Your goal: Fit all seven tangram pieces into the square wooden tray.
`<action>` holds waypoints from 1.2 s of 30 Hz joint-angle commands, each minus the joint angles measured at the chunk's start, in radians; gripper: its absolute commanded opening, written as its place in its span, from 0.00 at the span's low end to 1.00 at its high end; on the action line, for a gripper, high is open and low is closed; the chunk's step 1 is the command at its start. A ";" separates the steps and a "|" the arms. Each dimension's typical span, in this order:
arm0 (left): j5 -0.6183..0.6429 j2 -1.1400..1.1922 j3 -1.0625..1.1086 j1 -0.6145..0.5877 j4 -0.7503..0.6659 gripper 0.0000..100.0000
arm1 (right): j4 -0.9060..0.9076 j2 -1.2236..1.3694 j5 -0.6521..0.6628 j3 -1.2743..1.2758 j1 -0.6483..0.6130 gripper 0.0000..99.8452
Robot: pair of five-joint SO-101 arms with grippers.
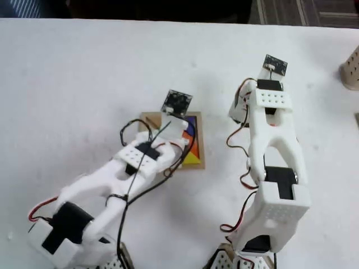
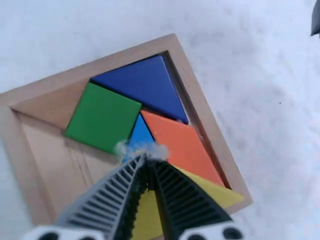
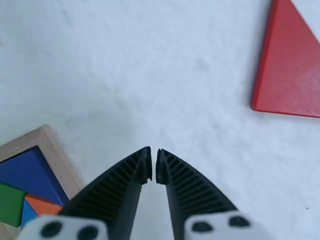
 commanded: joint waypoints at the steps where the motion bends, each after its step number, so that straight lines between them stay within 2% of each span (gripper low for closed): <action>1: -0.011 -0.054 0.000 -0.012 -0.046 0.02 | -0.007 -0.016 0.018 -0.046 -0.008 0.02; 7: -0.011 -0.056 -0.008 -0.018 -0.035 0.02 | -0.007 -0.016 0.018 -0.046 -0.008 0.02; 11: -0.006 -0.054 -0.037 -0.022 -0.127 0.02 | -0.007 -0.016 0.018 -0.046 -0.010 0.02; 14: -0.005 -0.027 -0.074 -0.022 -0.141 0.02 | -0.007 -0.016 0.018 -0.046 -0.007 0.02; 23: -0.009 0.266 -0.316 -0.064 -0.032 0.02 | -0.002 -0.016 0.020 -0.046 -0.010 0.02; 36: -0.011 0.285 -0.351 -0.059 0.164 0.02 | -0.001 -0.016 0.021 -0.048 -0.010 0.02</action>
